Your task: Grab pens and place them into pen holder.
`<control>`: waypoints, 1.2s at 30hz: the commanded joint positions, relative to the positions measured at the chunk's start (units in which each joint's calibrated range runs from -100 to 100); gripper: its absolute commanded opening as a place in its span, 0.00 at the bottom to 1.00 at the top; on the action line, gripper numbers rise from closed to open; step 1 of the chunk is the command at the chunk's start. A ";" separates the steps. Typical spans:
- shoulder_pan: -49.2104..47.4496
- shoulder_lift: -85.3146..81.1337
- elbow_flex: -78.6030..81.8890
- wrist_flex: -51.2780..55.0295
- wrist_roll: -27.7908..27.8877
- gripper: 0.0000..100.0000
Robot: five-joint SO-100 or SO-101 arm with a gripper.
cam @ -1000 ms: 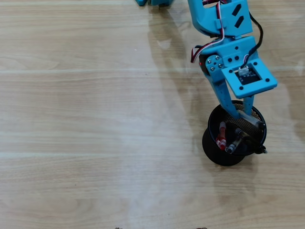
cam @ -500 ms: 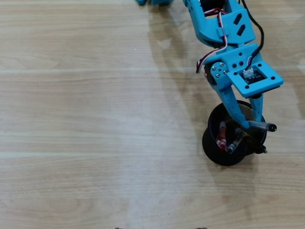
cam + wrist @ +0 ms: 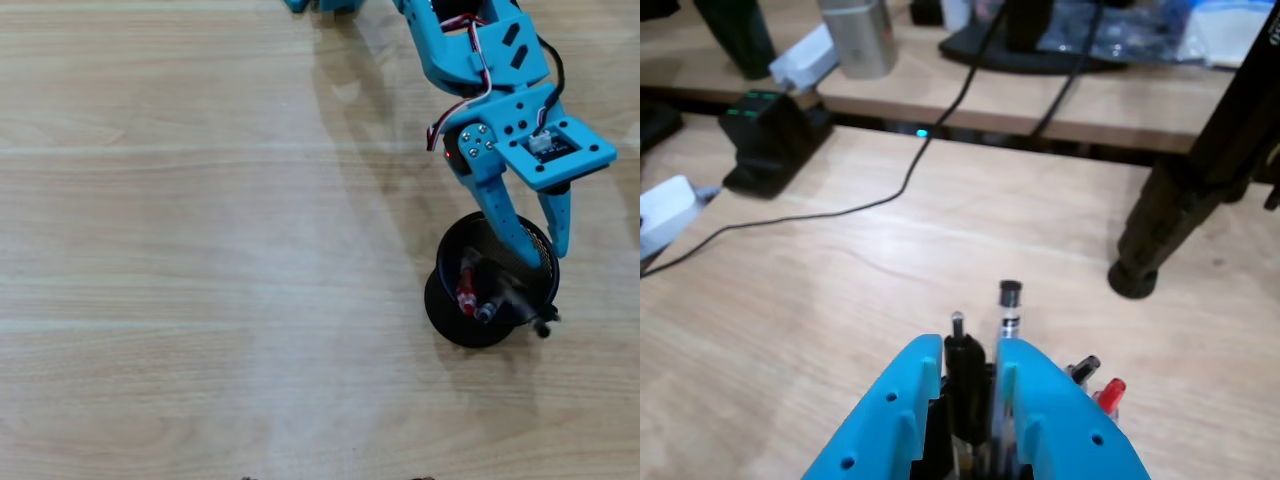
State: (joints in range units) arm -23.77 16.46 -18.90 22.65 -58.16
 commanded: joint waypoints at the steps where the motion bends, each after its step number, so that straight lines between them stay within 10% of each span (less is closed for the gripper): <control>1: -0.03 -2.60 -0.16 -1.04 0.71 0.07; 11: -1.48 -41.82 47.01 16.32 31.56 0.08; 19: 5.46 -91.44 99.26 18.39 38.93 0.08; 28: 9.25 -110.71 114.83 28.96 51.94 0.08; 36: 11.10 -115.79 112.56 47.09 52.78 0.07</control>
State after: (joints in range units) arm -14.39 -98.65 95.93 63.91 -5.74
